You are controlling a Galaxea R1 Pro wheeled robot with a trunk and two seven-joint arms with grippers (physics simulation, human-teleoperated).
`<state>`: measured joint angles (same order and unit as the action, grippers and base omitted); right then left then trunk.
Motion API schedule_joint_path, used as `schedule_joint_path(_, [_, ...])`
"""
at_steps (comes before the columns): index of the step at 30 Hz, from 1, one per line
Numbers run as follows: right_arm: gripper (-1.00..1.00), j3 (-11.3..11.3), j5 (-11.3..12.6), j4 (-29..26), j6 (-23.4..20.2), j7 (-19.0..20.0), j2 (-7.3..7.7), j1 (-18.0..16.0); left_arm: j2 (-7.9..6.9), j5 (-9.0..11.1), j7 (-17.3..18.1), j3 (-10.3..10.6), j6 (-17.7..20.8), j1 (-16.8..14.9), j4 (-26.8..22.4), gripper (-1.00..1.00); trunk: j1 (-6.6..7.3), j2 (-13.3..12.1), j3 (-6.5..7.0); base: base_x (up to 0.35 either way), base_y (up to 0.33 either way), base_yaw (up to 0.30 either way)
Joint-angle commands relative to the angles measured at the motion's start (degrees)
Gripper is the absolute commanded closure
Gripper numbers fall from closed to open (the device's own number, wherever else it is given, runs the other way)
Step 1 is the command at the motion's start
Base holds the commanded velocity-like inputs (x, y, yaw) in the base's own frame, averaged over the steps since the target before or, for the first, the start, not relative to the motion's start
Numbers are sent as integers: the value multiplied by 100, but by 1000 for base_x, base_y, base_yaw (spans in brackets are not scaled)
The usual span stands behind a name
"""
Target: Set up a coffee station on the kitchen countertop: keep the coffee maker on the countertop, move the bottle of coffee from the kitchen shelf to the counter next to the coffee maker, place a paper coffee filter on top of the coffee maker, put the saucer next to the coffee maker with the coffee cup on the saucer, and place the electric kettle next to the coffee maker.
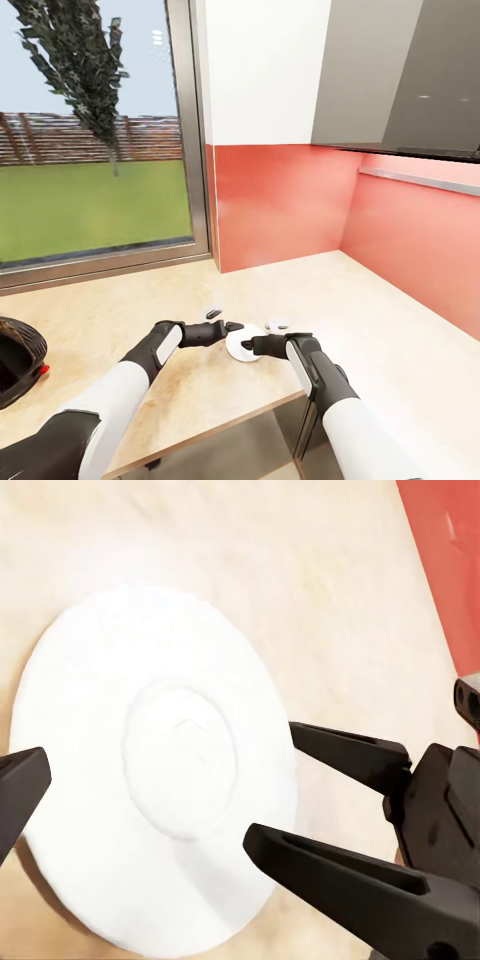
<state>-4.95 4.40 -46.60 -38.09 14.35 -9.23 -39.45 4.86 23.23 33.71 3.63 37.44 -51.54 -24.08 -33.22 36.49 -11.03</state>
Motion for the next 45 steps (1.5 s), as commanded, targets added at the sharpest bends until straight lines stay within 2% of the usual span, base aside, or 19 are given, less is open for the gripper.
schedule_joint_path(1, [-100,-6,97,34,-55,-20,0,-1,-5,33,-5,15,31,-5,-1,-100,-3,6,-11,0,0,0])
schedule_joint_path(20, [-100,-6,96,37,-54,-15,-1,-1,-46,32,-14,12,9,-5,-26,-100,-3,6,-11,0,0,0])
schedule_joint_path(23, [-100,-6,97,37,-55,-14,-4,-1,-39,38,-14,-150,-208,1,7,-100,-3,6,-11,0,0,0])
schedule_joint_path(30, [-100,-6,100,37,-57,-8,-9,-1,-20,43,-22,-208,-401,70,16,-100,-3,6,-11,0,0,0])
schedule_joint_path(32, [-100,-6,98,37,-57,-7,-9,-1,-20,96,-27,-211,-415,110,17,-100,-3,6,-11,0,0,0])
schedule_joint_path(34, [-100,-6,99,37,-55,-5,-9,-1,-20,239,-33,-206,-423,137,17,-100,-3,6,-11,0,0,0])
schedule_joint_path(37, [-100,-6,100,37,-57,-7,-9,-1,-31,313,-42,-209,-431,149,17,-100,-3,6,-11,0,0,0])
schedule_joint_path(45, [-100,-6,101,37,-58,-8,-9,-1,-38,345,-82,-255,-456,230,18,-100,-3,6,-11,0,0,0])
